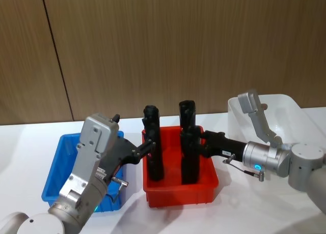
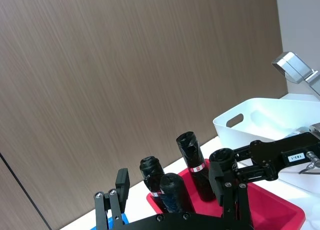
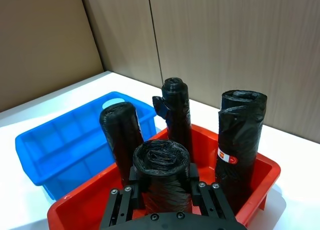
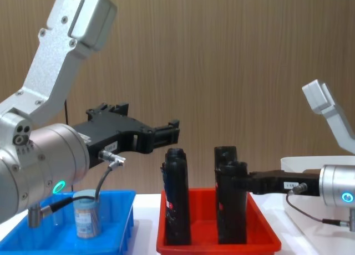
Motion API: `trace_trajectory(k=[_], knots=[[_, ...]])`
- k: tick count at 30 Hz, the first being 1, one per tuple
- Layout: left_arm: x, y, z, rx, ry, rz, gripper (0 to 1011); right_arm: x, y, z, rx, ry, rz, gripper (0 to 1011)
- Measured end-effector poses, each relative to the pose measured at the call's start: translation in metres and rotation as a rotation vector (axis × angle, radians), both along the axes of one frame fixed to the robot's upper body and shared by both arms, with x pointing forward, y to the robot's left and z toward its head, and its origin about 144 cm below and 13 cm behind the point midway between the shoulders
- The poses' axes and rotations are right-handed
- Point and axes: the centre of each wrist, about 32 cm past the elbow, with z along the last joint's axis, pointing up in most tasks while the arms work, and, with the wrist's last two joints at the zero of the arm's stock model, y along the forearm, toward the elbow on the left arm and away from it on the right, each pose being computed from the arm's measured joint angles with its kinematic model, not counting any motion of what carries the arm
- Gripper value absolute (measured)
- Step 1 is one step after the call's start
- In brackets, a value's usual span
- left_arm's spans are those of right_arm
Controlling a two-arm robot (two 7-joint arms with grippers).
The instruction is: Pick the cotton swabs from the blue box and place them into the white box.
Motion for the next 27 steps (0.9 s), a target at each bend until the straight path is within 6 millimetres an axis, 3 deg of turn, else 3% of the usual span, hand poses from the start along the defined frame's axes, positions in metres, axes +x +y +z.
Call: trace_trajectory(k=[17,27], knots=[[0.0,0.0,0.0,0.0,0.0,0.0,1004,0.005,0.0,0.011,0.02,-0.046,-0.004,456],[0.0,0.0,0.0,0.0,0.0,0.0,1004,0.004,-0.011,0.044,0.042,-0.121,-0.072,398]])
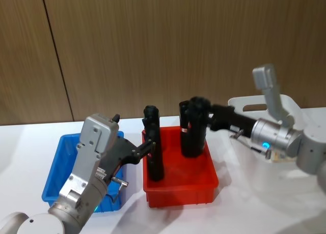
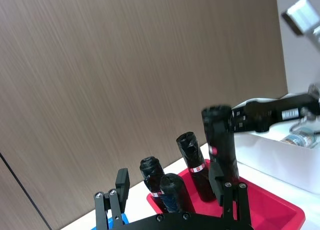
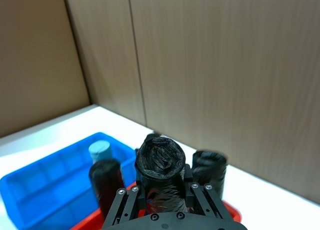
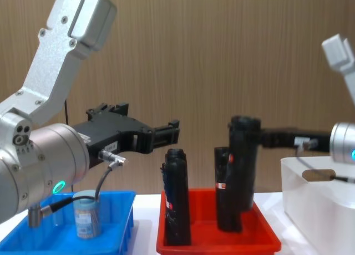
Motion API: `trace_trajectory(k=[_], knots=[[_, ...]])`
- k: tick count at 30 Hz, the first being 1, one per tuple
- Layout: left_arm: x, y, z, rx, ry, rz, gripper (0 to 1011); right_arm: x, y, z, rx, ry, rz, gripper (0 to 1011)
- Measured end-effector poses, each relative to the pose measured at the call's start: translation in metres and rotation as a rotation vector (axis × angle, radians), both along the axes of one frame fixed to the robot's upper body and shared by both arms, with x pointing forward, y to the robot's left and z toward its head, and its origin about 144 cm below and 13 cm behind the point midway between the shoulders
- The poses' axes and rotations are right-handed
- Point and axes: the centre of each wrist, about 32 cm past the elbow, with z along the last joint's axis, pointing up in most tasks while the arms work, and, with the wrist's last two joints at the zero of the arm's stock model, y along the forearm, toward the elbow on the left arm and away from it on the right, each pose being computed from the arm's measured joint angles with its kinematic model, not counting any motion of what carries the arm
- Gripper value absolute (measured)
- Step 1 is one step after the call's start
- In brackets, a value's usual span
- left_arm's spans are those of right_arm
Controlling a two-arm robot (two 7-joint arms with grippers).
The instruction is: Pick the cotton swabs from the blue box and place them into the white box.
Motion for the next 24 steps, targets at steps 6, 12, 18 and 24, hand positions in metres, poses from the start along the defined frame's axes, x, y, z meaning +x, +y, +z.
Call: trace_trajectory(k=[6,12,18,24], knots=[[0.0,0.0,0.0,0.0,0.0,0.0,1004,-0.003,-0.009,0.022,0.012,-0.045,-0.043,370],[0.0,0.0,0.0,0.0,0.0,0.0,1004,-0.007,-0.019,0.044,0.021,-0.084,-0.096,360],[0.0,0.0,0.0,0.0,0.0,0.0,1004,-0.01,-0.025,0.057,0.016,-0.113,-0.142,360],[0.0,0.0,0.0,0.0,0.0,0.0,1004,-0.013,-0.031,0.068,0.002,-0.136,-0.203,360]])
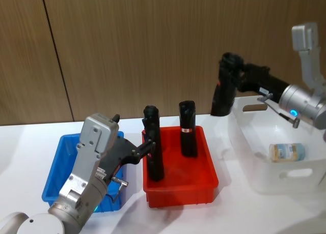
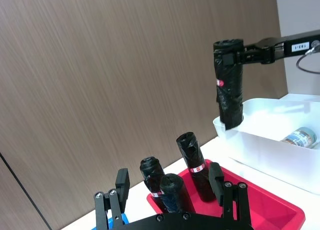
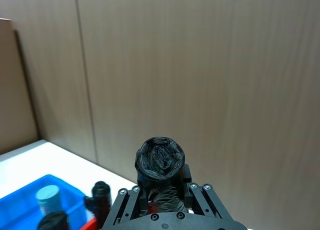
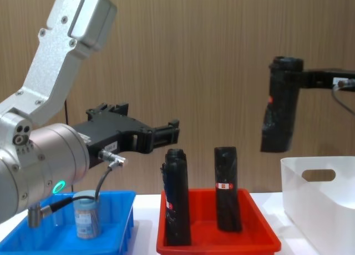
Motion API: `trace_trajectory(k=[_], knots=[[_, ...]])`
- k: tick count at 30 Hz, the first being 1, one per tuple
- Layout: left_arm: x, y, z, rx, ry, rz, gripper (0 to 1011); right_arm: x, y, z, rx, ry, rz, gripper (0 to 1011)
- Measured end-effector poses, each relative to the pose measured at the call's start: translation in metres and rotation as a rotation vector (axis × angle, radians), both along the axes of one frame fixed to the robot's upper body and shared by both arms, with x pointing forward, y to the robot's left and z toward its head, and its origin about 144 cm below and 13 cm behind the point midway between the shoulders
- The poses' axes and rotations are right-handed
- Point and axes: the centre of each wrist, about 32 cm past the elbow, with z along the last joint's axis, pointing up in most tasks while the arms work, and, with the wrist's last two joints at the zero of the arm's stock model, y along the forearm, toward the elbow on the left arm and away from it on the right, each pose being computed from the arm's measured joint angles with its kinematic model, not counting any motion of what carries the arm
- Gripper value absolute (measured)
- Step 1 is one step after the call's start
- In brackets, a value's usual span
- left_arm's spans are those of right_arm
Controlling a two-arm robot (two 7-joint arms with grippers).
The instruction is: Pick the cotton swabs from the blue box and place them into the white box.
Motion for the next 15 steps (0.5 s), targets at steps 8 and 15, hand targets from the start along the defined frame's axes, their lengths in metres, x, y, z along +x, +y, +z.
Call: trace_trajectory(k=[8,15], knots=[[0.0,0.0,0.0,0.0,0.0,0.0,1004,-0.002,-0.008,0.009,-0.031,-0.014,-0.092,360],[0.0,0.0,0.0,0.0,0.0,0.0,1004,-0.001,-0.018,0.012,-0.072,-0.003,-0.197,360]])
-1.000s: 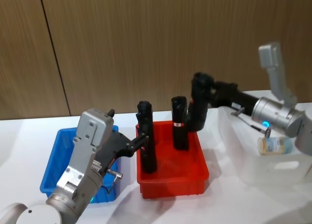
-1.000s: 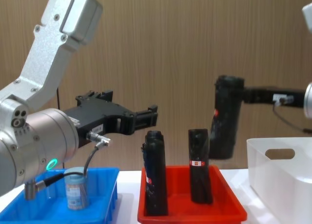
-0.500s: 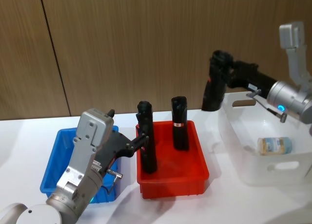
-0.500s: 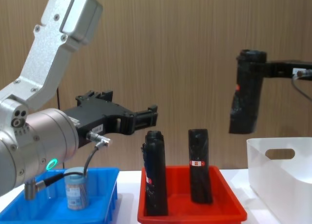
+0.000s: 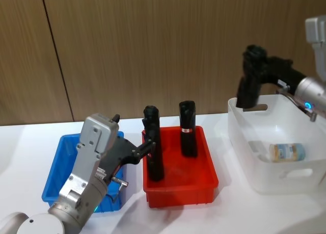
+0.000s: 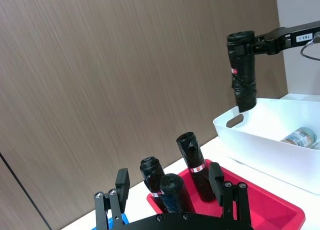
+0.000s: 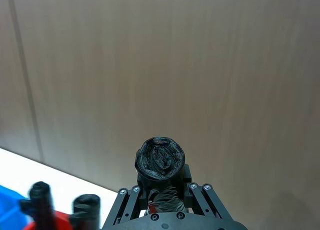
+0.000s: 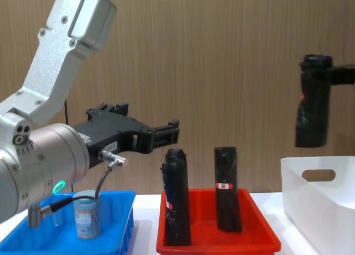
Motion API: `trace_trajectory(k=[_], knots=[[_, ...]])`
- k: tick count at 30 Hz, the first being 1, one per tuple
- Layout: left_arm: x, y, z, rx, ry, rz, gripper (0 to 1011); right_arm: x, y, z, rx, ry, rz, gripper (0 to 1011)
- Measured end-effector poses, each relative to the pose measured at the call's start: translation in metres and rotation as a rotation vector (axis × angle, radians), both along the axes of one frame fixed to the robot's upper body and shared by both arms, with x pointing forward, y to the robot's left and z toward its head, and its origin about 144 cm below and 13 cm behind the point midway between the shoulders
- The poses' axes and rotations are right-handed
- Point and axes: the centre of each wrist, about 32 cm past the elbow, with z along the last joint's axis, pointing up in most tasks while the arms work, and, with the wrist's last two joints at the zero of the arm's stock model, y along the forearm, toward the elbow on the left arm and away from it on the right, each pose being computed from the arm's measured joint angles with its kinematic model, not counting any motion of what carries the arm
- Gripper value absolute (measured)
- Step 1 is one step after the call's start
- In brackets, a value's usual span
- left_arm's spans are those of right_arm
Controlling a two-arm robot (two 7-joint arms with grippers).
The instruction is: Pick the cotton swabs from the blue box and place them into the white box.
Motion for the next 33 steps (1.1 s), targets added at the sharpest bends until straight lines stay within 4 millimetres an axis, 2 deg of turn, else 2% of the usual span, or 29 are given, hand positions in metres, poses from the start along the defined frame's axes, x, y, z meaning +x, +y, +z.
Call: trace_trajectory(k=[8,23,27,29,30,33], knots=[[0.0,0.0,0.0,0.0,0.0,0.0,1004,0.003,-0.014,-0.006,-0.032,0.045,-0.1,360],[0.0,0.0,0.0,0.0,0.0,0.0,1004,0.013,-0.039,-0.03,-0.041,0.151,-0.213,377],[0.0,0.0,0.0,0.0,0.0,0.0,1004,0.015,-0.044,-0.035,-0.036,0.166,-0.227,531],[0.0,0.0,0.0,0.0,0.0,0.0,1004,0.015,-0.045,-0.036,-0.034,0.171,-0.23,550],[0.0,0.0,0.0,0.0,0.0,0.0,1004,0.016,-0.046,-0.037,-0.032,0.172,-0.232,610],[0.0,0.0,0.0,0.0,0.0,0.0,1004,0.016,-0.048,-0.04,-0.03,0.175,-0.233,703]])
